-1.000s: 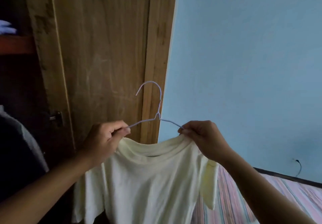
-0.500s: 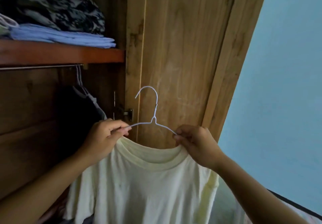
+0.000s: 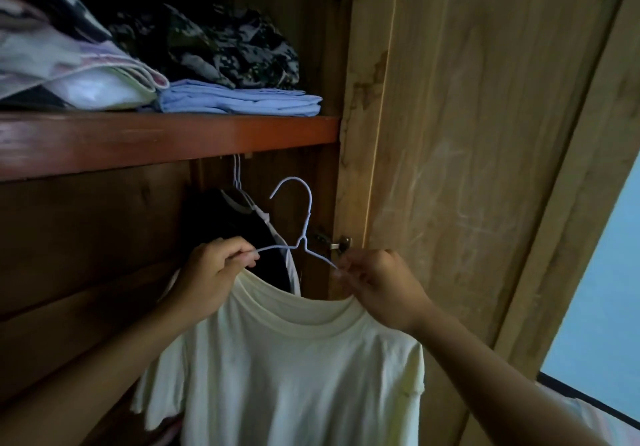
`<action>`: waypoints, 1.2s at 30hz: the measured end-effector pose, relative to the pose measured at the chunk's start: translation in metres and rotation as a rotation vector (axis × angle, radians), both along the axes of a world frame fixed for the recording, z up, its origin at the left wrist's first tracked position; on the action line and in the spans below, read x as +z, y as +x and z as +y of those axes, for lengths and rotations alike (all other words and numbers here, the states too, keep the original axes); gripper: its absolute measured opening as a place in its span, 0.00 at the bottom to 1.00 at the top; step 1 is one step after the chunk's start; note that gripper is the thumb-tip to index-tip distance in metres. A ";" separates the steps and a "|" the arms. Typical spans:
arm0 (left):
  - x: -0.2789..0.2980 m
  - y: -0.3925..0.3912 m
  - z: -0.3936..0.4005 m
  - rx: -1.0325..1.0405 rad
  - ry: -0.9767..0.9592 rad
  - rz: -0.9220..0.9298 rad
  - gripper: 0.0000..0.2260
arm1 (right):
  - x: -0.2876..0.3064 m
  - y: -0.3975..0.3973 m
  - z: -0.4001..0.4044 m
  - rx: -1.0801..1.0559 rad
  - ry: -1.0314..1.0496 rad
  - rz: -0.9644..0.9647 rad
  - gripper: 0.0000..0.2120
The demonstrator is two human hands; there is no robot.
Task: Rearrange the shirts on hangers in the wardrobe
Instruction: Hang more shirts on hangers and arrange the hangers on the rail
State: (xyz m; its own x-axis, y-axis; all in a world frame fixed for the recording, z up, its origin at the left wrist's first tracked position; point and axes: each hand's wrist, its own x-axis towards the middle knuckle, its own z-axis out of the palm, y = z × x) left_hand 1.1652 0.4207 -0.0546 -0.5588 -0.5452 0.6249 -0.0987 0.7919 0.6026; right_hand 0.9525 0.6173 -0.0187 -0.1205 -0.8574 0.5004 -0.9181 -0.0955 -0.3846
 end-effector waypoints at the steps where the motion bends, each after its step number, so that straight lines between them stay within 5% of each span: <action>1: -0.003 0.004 -0.009 0.012 0.011 -0.005 0.09 | -0.002 0.003 -0.009 0.008 0.008 -0.009 0.05; 12: -0.005 0.013 -0.070 0.251 0.047 -0.063 0.05 | -0.018 0.007 -0.105 0.185 -0.003 -0.211 0.09; 19: 0.028 0.018 -0.079 0.695 -0.343 -0.235 0.06 | -0.014 0.017 -0.169 0.195 -0.039 -0.100 0.10; 24: 0.047 0.030 -0.101 0.867 -0.486 -0.421 0.14 | -0.005 0.022 -0.214 0.136 -0.038 -0.107 0.12; 30: 0.052 0.052 -0.126 1.036 -0.492 -0.602 0.37 | 0.015 0.022 -0.258 0.049 -0.100 -0.204 0.13; 36: 0.049 0.052 -0.137 1.135 -0.441 -0.684 0.40 | 0.019 0.023 -0.296 0.039 -0.132 -0.291 0.12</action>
State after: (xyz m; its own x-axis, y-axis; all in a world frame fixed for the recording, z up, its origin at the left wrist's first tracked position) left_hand 1.2171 0.2833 -0.0054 -0.2101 -0.7326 0.6474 -0.9764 0.1913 -0.1003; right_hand 0.9757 0.3210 0.0003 -0.2430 -0.7942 0.5570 -0.7659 -0.1952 -0.6126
